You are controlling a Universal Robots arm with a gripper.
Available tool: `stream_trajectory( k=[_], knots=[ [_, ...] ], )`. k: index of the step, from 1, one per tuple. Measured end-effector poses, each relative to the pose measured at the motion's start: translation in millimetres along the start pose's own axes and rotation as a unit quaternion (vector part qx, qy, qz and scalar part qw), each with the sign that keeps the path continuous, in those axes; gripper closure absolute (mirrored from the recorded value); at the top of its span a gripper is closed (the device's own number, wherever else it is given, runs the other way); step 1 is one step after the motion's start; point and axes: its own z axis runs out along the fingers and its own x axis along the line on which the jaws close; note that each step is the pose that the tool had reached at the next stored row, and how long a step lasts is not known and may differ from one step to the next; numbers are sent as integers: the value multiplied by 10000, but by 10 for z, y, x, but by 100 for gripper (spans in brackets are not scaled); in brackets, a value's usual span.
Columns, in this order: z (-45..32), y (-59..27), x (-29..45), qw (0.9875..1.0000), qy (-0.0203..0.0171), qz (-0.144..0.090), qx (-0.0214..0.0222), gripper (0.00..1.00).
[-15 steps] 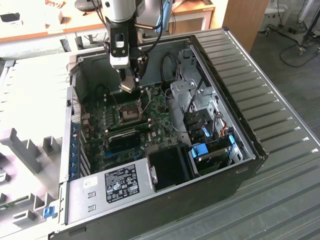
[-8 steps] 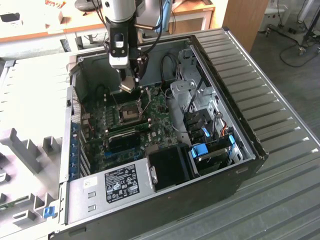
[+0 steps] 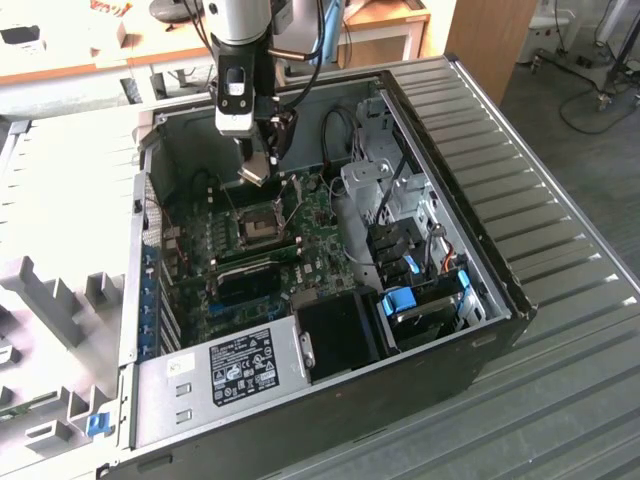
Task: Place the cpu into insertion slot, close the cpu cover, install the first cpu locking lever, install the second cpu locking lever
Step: 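Place the cpu into insertion slot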
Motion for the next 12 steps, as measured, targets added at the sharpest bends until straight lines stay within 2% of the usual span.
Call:
stream_trajectory(
  k=[5, 12],
  knots=[
    [1, 0, 0, 9995, -26, 299, -5, 46],
    [2, 0, 0, 9995, -28, 316, -6, 46]
  ],
)
